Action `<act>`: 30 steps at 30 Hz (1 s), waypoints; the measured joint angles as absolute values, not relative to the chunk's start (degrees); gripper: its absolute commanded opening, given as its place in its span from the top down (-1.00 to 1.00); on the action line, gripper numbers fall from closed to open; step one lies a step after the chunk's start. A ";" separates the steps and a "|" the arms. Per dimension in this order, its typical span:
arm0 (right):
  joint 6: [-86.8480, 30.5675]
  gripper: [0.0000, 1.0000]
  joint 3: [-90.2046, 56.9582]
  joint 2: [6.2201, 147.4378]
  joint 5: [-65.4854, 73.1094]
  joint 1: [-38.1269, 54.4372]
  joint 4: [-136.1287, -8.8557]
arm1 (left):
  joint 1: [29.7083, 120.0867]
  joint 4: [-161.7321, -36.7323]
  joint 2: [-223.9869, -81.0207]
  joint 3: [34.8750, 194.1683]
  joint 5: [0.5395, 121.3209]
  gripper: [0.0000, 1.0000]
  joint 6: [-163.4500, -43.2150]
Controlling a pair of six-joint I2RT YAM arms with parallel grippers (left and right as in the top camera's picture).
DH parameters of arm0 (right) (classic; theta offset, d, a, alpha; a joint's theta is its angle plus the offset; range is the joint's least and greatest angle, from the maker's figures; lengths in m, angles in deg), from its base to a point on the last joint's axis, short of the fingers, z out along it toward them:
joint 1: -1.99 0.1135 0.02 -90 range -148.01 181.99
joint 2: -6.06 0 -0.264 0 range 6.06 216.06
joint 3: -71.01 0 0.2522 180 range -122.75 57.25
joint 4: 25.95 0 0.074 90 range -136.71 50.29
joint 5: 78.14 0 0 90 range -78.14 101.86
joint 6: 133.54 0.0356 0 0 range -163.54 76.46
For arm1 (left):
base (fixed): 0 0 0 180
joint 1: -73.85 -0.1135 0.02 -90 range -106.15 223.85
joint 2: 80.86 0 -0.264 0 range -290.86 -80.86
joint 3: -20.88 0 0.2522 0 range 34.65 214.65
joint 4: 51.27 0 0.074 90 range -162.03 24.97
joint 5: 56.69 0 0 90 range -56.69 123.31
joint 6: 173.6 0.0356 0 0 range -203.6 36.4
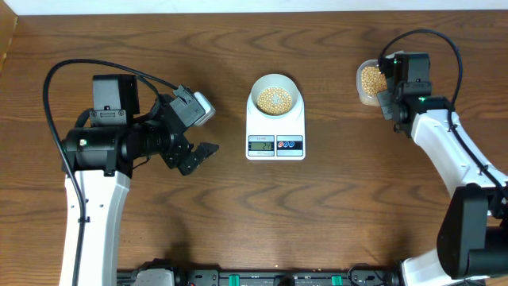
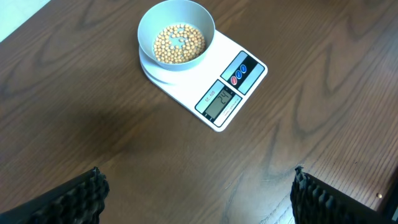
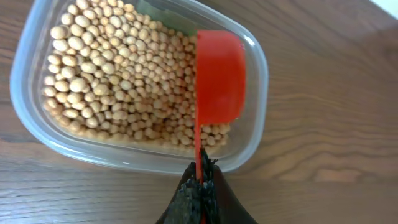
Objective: Scoop item into bowl and weigh 50g on scale
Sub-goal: 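Lower the red scoop into the soybean tub with the right gripper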
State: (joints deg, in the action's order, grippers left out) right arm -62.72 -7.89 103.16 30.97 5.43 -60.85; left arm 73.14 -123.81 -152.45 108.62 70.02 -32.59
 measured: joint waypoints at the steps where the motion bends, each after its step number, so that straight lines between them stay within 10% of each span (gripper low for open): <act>1: -63.09 0.98 -7.89 103.16 31.87 5.72 -60.90 | 73.14 -123.81 -152.45 108.62 70.02 -0.92 -32.59; 30: -64.88 0.98 -7.89 102.78 25.31 4.36 -64.18 | 73.14 -123.83 -152.45 108.62 70.02 -0.92 -32.59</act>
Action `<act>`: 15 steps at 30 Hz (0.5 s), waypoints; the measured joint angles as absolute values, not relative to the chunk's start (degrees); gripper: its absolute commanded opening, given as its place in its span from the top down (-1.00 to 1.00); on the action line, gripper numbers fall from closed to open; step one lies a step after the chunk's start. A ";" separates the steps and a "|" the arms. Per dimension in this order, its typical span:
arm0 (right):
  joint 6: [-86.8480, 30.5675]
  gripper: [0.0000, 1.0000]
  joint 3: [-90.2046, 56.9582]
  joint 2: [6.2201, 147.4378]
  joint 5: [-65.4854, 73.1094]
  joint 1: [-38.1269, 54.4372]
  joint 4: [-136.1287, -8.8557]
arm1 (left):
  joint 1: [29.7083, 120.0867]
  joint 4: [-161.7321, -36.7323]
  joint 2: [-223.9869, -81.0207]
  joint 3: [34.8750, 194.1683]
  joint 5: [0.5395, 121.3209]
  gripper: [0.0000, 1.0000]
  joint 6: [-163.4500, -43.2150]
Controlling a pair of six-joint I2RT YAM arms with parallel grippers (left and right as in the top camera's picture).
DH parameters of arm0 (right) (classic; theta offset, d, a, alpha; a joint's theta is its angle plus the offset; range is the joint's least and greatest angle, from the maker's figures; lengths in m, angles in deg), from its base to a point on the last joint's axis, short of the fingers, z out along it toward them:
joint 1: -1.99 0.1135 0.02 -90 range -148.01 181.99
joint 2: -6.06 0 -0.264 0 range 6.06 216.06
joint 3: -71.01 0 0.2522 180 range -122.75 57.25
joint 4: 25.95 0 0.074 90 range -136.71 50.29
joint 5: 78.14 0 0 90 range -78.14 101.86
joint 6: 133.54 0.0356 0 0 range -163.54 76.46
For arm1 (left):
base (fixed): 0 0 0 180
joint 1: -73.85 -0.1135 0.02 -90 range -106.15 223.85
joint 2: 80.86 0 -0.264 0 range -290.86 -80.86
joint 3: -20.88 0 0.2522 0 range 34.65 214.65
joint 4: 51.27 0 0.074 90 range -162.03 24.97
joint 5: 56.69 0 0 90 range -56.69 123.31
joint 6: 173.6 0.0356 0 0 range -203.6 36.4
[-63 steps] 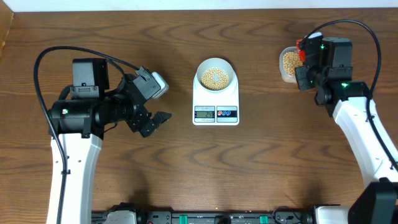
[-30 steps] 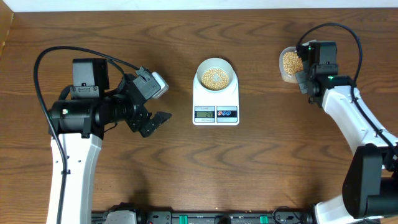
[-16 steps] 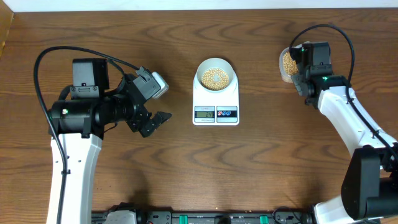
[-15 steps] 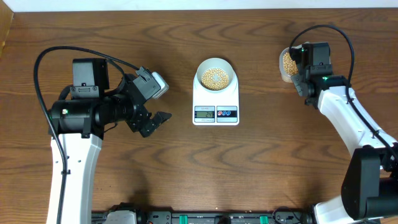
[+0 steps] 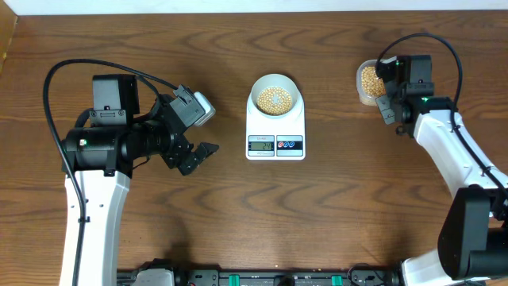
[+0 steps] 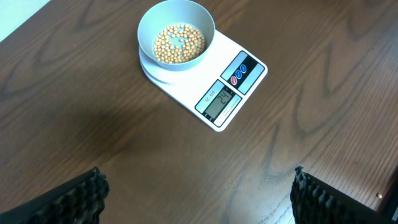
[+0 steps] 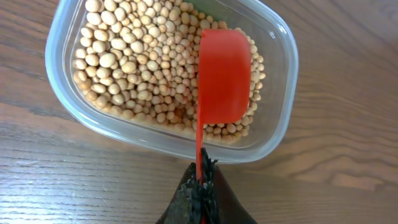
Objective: Scoop item into bowl and weigh 50g on scale
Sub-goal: 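Lower the red scoop into the soybean tub with the right gripper, then drag the scoop through the soybeans to refill it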
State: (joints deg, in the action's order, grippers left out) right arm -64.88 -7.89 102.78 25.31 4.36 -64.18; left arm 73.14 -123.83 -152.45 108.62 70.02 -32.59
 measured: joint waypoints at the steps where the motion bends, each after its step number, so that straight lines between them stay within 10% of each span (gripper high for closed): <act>1: -64.86 0.98 -7.89 102.78 25.05 4.30 -64.18 | 73.14 -123.83 -152.45 108.62 70.02 -0.92 -32.59; 15: -60.75 0.98 -7.89 102.92 17.40 4.14 -65.01 | 73.14 -123.83 -152.45 108.62 70.02 -0.92 -32.61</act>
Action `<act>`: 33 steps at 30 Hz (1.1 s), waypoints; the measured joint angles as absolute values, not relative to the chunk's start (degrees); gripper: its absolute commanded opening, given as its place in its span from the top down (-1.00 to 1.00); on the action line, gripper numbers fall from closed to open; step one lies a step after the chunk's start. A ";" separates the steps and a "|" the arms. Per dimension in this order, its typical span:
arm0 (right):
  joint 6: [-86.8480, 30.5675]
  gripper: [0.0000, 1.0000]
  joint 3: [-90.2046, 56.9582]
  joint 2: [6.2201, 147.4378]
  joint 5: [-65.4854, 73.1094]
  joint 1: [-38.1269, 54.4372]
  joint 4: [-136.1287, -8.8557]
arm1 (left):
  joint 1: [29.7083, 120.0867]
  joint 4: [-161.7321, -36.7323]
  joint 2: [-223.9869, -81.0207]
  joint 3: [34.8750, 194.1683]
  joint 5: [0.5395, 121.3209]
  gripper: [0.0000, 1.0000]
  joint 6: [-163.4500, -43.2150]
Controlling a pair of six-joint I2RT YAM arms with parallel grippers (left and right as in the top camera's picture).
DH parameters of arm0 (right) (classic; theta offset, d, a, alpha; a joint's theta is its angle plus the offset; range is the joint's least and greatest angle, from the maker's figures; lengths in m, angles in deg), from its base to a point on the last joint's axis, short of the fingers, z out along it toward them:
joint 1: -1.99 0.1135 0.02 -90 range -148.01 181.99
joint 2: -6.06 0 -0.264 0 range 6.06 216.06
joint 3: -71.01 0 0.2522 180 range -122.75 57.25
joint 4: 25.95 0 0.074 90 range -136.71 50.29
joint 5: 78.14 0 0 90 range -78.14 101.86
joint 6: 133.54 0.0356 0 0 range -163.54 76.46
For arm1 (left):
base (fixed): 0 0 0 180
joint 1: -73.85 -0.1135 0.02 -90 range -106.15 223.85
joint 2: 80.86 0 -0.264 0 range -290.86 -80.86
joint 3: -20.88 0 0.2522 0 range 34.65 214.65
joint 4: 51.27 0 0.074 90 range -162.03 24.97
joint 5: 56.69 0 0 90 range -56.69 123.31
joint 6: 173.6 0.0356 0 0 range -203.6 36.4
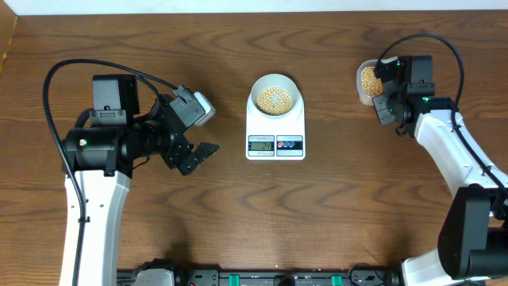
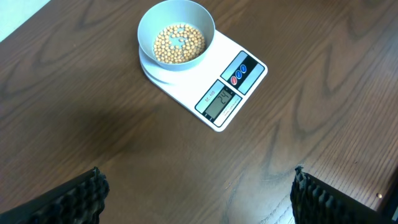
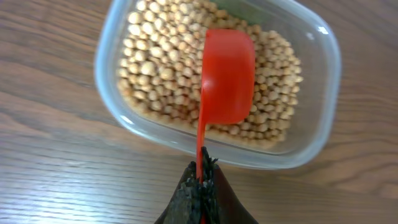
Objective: Scoop item into bowl and weigh 50g on scale
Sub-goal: 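Drag the scoop through the soybeans to refill it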
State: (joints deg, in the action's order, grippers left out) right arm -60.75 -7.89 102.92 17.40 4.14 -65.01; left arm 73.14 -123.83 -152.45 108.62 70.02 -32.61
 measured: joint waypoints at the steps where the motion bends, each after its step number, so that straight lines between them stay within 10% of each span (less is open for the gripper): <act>1: -60.51 0.98 -7.89 102.92 16.85 4.14 -65.14 | 73.14 -123.83 -152.45 108.62 70.02 -0.92 -32.59; 33: -50.78 0.98 -7.91 102.92 10.18 3.66 -65.49 | 73.14 -123.83 -152.45 108.62 70.02 -0.92 -32.59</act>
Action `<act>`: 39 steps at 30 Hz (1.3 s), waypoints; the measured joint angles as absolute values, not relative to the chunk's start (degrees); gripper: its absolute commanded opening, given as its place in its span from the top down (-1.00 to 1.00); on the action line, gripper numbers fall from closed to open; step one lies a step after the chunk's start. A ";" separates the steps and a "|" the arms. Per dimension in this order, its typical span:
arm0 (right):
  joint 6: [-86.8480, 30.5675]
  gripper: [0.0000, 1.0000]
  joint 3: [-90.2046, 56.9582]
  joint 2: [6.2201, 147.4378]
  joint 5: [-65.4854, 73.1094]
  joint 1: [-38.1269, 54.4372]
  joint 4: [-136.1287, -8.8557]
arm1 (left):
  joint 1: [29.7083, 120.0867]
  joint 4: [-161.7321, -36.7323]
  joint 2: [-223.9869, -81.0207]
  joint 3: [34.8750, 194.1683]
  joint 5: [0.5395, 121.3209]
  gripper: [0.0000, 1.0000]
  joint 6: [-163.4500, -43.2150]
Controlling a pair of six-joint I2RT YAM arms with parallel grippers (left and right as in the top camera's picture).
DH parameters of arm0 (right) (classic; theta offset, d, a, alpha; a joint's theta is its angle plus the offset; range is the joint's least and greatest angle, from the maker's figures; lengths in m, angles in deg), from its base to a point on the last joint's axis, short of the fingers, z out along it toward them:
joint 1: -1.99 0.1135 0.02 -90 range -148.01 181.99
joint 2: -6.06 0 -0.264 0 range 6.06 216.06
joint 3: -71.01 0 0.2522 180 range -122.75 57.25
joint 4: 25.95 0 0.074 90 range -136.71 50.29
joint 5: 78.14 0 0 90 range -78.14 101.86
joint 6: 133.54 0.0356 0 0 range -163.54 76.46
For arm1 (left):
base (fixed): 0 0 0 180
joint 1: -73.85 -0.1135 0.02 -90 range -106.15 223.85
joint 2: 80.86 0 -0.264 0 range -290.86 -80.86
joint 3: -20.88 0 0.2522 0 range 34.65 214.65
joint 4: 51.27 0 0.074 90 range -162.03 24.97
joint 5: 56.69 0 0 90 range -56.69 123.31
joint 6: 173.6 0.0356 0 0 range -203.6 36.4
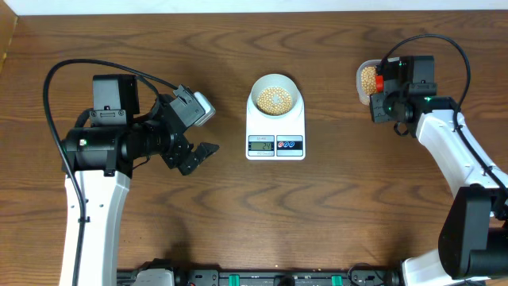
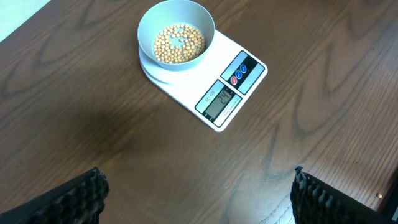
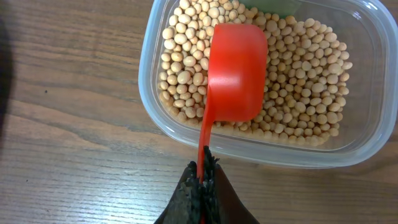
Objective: Scoop item into bowl and weigh 50g on scale
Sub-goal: 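Drag the scoop through the soybeans to refill it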
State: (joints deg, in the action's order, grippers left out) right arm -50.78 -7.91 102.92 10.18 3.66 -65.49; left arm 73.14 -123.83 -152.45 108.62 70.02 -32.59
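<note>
A white bowl [image 1: 275, 97] partly filled with soybeans sits on a white digital scale [image 1: 275, 143] at mid table; both also show in the left wrist view, bowl [image 2: 176, 34] and scale [image 2: 230, 87]. At the far right a clear plastic tub of soybeans [image 3: 261, 81] stands on the table, the tub [image 1: 367, 81] partly hidden by the arm overhead. My right gripper [image 3: 202, 177] is shut on the handle of a red scoop [image 3: 236, 71], whose cup hangs over the tub's left half with its underside towards the camera. My left gripper [image 2: 196, 193] is open and empty, left of the scale.
The dark wooden table [image 1: 317, 214] runs to a pale wall along the back edge. A black rail with green connectors [image 1: 262, 278] lies along the front edge. Cables loop above both arms.
My right gripper and the red scoop have shifted towards the left end of the soybean tub, and the scoop now tilts slightly. The left arm, bowl and scale are unchanged.
The right gripper held the red scoop over the tub's right end at first. At each later moment the scoop stood further left across the beans, and it is now over the left half. The left gripper stayed open and still throughout.
</note>
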 measured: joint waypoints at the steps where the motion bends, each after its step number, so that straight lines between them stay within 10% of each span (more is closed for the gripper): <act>1: -50.57 0.98 -7.91 102.92 10.16 3.66 -65.49 | 73.14 -123.83 -152.45 108.62 70.02 -0.92 -32.61; 39: -45.21 0.98 -7.91 103.18 9.83 3.64 -65.40 | 73.14 -123.83 -152.45 108.62 70.02 -0.92 -32.61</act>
State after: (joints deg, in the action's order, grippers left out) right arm -45.21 -7.91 103.18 9.83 3.64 -65.40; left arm 73.14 -123.83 -152.45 108.62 70.02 -32.61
